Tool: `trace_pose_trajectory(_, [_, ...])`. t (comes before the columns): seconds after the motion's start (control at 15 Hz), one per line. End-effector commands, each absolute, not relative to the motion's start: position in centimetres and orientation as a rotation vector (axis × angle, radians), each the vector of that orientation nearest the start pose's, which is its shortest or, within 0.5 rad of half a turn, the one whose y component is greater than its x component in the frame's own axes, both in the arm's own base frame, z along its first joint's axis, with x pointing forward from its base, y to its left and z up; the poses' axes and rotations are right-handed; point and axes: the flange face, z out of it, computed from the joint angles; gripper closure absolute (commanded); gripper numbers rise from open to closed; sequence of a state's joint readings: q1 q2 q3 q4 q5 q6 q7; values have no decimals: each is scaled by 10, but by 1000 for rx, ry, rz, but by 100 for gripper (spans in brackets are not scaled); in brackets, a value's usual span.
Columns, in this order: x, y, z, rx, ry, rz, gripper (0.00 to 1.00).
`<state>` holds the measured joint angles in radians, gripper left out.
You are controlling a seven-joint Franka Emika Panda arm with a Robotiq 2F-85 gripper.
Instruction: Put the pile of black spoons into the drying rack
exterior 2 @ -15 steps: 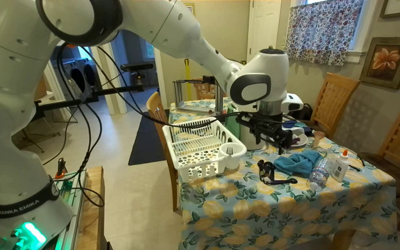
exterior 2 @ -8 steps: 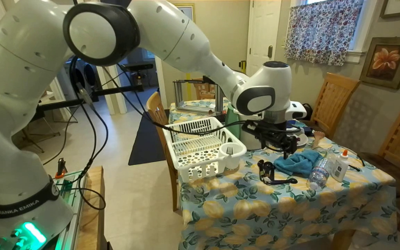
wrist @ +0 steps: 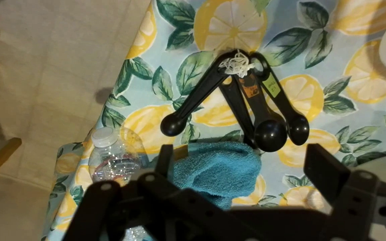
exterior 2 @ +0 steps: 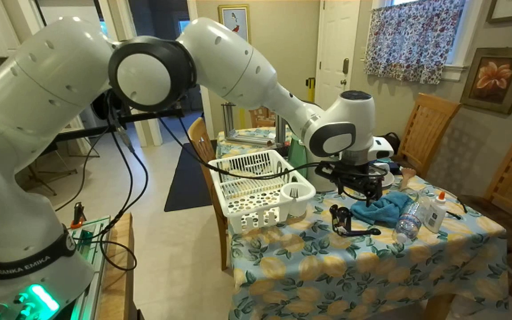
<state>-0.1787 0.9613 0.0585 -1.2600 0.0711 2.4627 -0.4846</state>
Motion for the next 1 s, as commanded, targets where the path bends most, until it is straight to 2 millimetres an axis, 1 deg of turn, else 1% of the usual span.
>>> trace_pose_trajectory(0.0, [783,-105,184,-3071,-480,-414,0])
trace_pose_trajectory(0.07, [785,-104,182,-3079,-481,-406,0])
trace_pose_trajectory(0.13, [774,-105,187,-3069,-456,-411,0])
trace_pose_trajectory(0.33, [779,-105,180,-3070,-463,-414,0])
trace_pose_trajectory(0.53, [780,-107,180,-3068,-442,-418,0])
trace_pose_trajectory(0.73, [778,-106,165,-3054,-375,-373,0])
trace_pose_trajectory(0.93, [774,-95,145,-3021,-389,-286,0])
